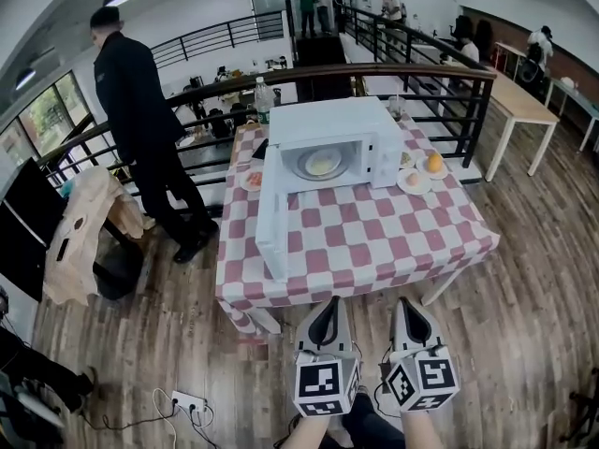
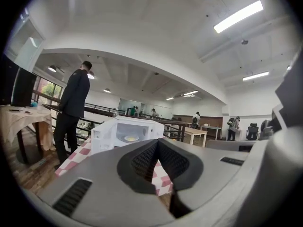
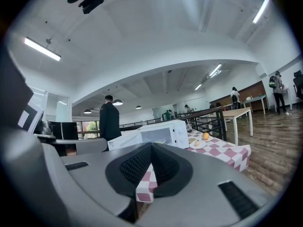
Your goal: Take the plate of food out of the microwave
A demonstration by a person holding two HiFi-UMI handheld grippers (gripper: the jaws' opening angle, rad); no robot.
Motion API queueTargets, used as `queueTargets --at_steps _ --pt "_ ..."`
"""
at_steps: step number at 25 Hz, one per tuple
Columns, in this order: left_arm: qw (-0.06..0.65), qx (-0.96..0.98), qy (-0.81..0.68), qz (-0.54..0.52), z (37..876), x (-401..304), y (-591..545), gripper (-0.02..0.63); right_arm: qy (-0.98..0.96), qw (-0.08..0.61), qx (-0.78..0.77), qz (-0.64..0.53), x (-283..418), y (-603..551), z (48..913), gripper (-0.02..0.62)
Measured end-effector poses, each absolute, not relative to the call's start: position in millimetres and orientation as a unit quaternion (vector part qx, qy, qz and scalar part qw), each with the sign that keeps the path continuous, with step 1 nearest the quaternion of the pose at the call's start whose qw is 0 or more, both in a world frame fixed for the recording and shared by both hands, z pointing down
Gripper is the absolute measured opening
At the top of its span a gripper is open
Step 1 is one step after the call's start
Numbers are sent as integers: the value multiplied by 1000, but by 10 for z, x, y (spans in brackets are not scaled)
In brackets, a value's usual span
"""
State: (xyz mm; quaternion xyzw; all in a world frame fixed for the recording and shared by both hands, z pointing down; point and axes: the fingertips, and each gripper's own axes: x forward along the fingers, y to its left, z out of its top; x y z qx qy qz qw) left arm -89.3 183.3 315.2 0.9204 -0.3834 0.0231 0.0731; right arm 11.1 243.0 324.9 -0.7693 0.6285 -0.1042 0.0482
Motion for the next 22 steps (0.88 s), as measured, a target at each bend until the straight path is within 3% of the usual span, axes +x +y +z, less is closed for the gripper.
queueTargets --at_steps 10,22 --pt "72 900 -429 21 3177 -458 1455 10 662 46 -741 -104 631 1974 3265 -8" --pt "73 885 -459 41 3292 -418 1327 10 684 47 -717 -127 687 1803 3425 -8"
